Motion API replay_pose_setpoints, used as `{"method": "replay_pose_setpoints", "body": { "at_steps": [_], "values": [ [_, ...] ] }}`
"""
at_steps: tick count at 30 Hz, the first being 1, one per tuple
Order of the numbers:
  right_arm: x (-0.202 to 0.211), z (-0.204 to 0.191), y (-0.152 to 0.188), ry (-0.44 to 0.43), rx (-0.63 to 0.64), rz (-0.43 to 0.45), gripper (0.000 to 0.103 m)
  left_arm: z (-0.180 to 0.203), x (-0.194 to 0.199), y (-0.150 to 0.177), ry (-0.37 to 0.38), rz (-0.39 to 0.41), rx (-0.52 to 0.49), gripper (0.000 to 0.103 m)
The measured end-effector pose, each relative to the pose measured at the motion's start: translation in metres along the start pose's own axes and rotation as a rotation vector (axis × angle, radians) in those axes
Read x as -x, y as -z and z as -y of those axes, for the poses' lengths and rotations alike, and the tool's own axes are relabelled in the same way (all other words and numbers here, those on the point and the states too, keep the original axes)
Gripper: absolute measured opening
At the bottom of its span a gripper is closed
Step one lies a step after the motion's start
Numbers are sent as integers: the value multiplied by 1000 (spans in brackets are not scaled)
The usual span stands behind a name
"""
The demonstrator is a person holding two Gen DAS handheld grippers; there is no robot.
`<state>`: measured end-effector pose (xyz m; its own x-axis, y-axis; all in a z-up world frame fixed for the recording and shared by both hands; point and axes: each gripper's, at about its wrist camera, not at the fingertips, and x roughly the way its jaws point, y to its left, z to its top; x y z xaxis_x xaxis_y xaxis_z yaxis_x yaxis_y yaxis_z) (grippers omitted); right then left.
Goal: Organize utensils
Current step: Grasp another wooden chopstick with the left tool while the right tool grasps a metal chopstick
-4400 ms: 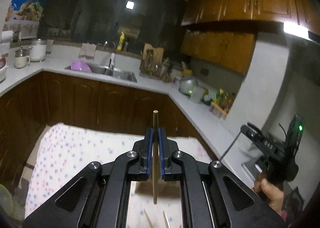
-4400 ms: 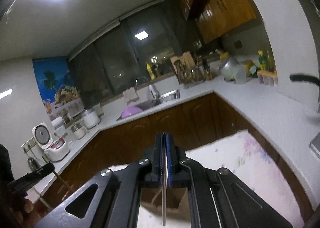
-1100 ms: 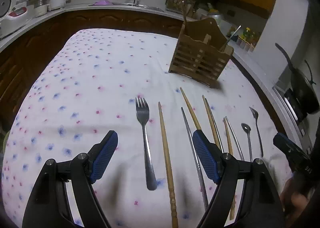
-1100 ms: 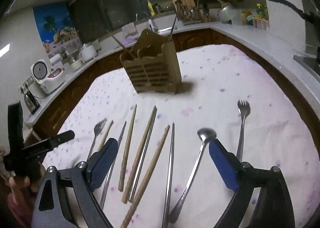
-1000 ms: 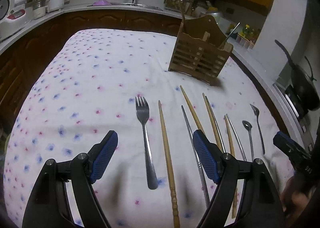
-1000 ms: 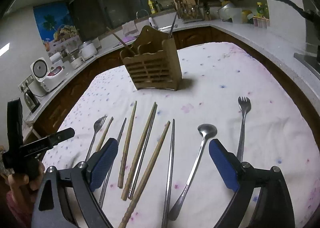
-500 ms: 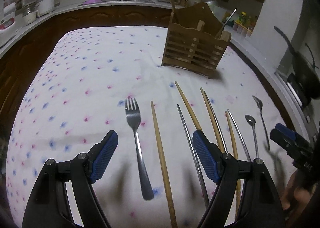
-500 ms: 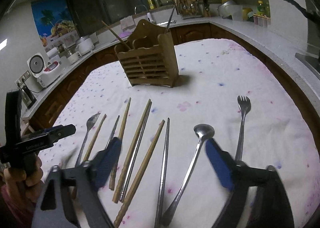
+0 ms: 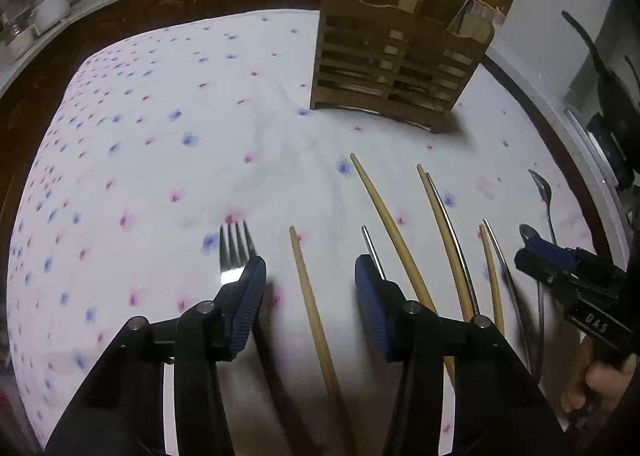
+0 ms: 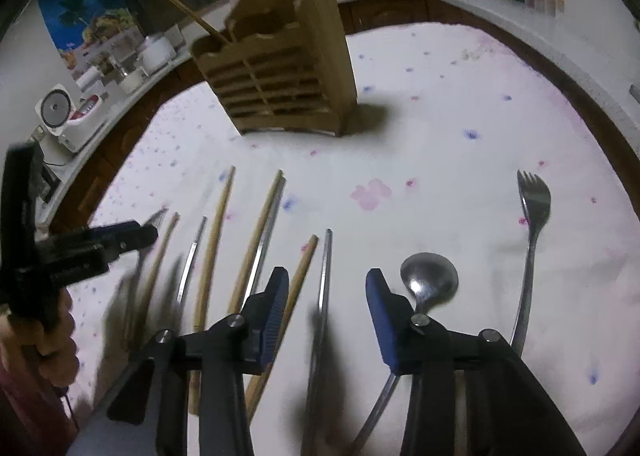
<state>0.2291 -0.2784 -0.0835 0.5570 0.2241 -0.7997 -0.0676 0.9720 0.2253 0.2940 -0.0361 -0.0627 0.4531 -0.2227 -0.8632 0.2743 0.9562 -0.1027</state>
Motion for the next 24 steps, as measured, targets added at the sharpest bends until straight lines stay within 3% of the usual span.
{"method": "replay_pose_setpoints", "body": {
  "at_steps": [4, 8, 14, 16, 18, 19, 21, 24],
  "values": [
    [-13, 2, -1, 12, 6, -37, 34, 5, -12, -8, -16, -39, -47, 43],
    [-15, -1, -5, 31, 33, -38, 32, 7, -30, -5, -25, -104, -79, 31],
    [-25, -8, -15, 58, 78, -55, 25, 11, -33, -4, -45, -91, -109, 31],
    [-30, -13, -19, 74, 104, -60, 24, 13, -34, -3, -47, -84, -121, 27],
    [-33, -17, -21, 89, 122, -64, 23, 16, -34, -3, -35, -77, -126, 11],
    [-35, -19, -21, 110, 141, -60, 21, 19, -33, -4, -33, -76, -128, 8],
    [-35, -20, -20, 120, 152, -51, 9, 20, -33, -4, -36, -68, -129, 6],
    [-33, -15, -20, 97, 127, -50, 5, 19, -32, -3, -26, -60, -107, 5]
  ]
}}
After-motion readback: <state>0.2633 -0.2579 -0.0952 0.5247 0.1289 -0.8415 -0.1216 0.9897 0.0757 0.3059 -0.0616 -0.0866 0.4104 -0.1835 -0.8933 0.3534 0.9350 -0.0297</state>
